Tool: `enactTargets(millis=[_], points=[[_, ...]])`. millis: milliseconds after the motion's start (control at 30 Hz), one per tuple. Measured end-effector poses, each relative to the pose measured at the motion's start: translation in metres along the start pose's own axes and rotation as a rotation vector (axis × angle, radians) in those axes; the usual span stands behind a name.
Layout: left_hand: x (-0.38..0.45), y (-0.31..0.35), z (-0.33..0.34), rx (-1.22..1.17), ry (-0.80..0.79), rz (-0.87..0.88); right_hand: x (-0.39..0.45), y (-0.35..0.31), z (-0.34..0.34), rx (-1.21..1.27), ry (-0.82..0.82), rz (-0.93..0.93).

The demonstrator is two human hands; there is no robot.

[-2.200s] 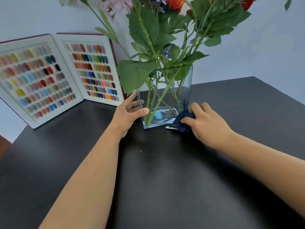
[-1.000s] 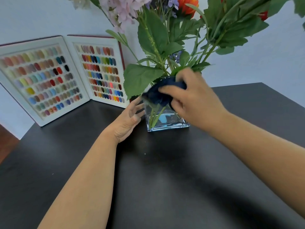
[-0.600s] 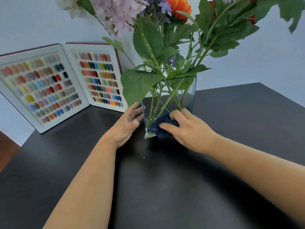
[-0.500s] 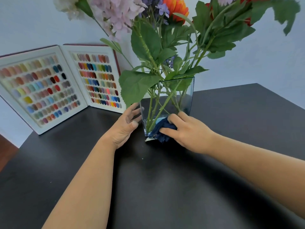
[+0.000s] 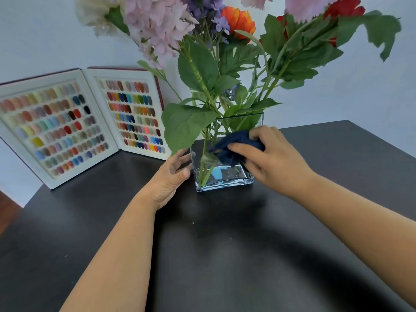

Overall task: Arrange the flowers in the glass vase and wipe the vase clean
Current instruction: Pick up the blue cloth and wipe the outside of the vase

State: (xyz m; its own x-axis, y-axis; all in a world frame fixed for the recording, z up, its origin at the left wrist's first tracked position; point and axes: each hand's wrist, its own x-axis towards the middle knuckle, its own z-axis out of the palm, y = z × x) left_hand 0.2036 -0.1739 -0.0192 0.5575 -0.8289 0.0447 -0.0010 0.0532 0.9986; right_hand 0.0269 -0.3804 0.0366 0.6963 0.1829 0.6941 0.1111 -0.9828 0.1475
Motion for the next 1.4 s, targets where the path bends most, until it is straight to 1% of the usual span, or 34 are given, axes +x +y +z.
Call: enactTargets(millis=[67,167,200,267,333,433,500,567,667,767,933,1000,1067,1133,1233,1267,1333,1400], points=[[0.000,-0.001,0.000,0.000,0.012,-0.001,-0.018,-0.001,0.011,-0.006,-0.079,-0.059],[0.002,-0.002,-0.001,-0.010,0.029,-0.010,-0.042,-0.002,0.021,-0.021,-0.255,-0.129],[0.002,-0.002,-0.001,-0.015,0.032,-0.012,-0.045,-0.001,0.022,-0.016,-0.290,-0.133],[0.003,-0.003,-0.001,-0.020,0.033,-0.016,-0.042,0.002,0.017,-0.007,-0.301,-0.141],[0.004,-0.004,-0.001,-0.029,0.036,-0.017,-0.031,0.008,0.007,0.000,-0.236,-0.124],[0.006,-0.007,-0.004,-0.054,0.046,-0.021,-0.008,0.024,-0.012,0.044,-0.020,-0.006],[0.008,-0.009,-0.005,-0.062,0.042,-0.023,0.005,0.033,-0.023,0.083,0.086,0.073],[0.009,-0.010,-0.006,-0.056,0.044,-0.021,0.009,0.035,-0.026,0.130,0.130,0.118],[0.010,-0.011,-0.005,-0.040,0.061,-0.001,-0.004,0.029,-0.014,0.194,0.140,0.161],[0.010,-0.012,-0.003,-0.013,0.072,0.026,-0.027,0.025,0.003,0.236,0.053,0.158],[0.012,-0.016,-0.006,-0.012,0.072,0.050,-0.056,0.020,0.020,0.160,-0.240,0.081],[0.013,-0.017,-0.007,-0.003,0.065,0.054,-0.058,0.020,0.020,0.146,-0.295,0.075],[0.012,-0.019,-0.007,0.011,0.078,0.064,-0.056,0.020,0.016,0.170,-0.308,0.090],[0.010,-0.019,-0.003,0.051,0.153,0.103,-0.054,0.018,0.010,0.225,-0.320,0.120],[0.006,-0.019,0.014,0.227,0.398,0.220,-0.053,0.015,-0.003,0.366,-0.309,0.198],[0.004,-0.019,0.022,0.274,0.492,0.274,-0.054,0.013,-0.008,0.392,-0.301,0.222],[-0.003,-0.016,0.041,0.235,0.643,0.414,-0.055,0.010,-0.019,0.389,-0.296,0.256],[-0.014,-0.009,0.063,0.210,0.706,0.605,-0.054,0.007,-0.032,0.396,-0.298,0.288]])
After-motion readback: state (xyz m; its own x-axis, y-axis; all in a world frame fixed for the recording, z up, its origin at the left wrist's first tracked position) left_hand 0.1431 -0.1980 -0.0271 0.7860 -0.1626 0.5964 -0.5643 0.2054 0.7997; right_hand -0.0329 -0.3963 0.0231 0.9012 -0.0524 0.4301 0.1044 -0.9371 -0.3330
